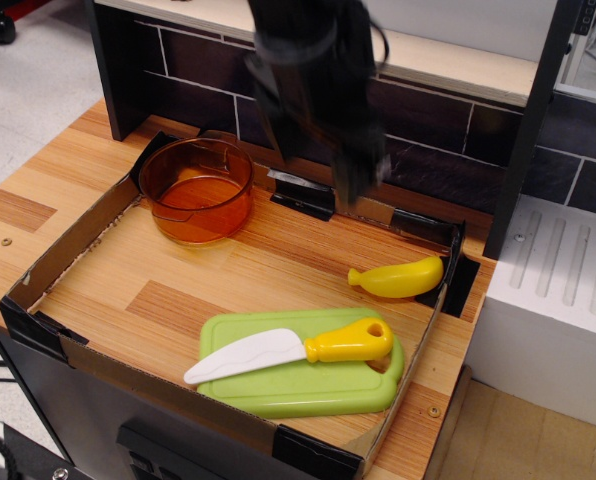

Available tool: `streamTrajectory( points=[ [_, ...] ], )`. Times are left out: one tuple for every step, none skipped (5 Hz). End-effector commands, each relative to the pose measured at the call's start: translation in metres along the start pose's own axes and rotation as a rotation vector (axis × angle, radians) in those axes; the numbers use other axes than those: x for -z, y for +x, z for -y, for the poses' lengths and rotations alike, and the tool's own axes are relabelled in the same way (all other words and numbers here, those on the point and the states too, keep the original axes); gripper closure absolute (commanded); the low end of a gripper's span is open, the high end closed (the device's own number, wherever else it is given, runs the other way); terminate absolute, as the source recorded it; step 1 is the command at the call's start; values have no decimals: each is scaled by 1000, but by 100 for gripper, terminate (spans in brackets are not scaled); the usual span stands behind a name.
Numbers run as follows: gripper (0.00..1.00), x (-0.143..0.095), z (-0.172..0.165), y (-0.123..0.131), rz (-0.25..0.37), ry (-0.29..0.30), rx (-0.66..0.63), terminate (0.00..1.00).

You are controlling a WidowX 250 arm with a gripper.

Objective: Put knife on cutting board

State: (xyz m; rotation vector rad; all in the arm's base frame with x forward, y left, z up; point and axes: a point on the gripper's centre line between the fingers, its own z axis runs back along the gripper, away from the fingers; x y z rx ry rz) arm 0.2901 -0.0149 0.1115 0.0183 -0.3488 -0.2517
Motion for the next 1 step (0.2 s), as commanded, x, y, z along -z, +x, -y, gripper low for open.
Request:
streamTrajectory(
  points=[
    [0, -15, -4, 4, 47, 16, 1, 100]
  ],
)
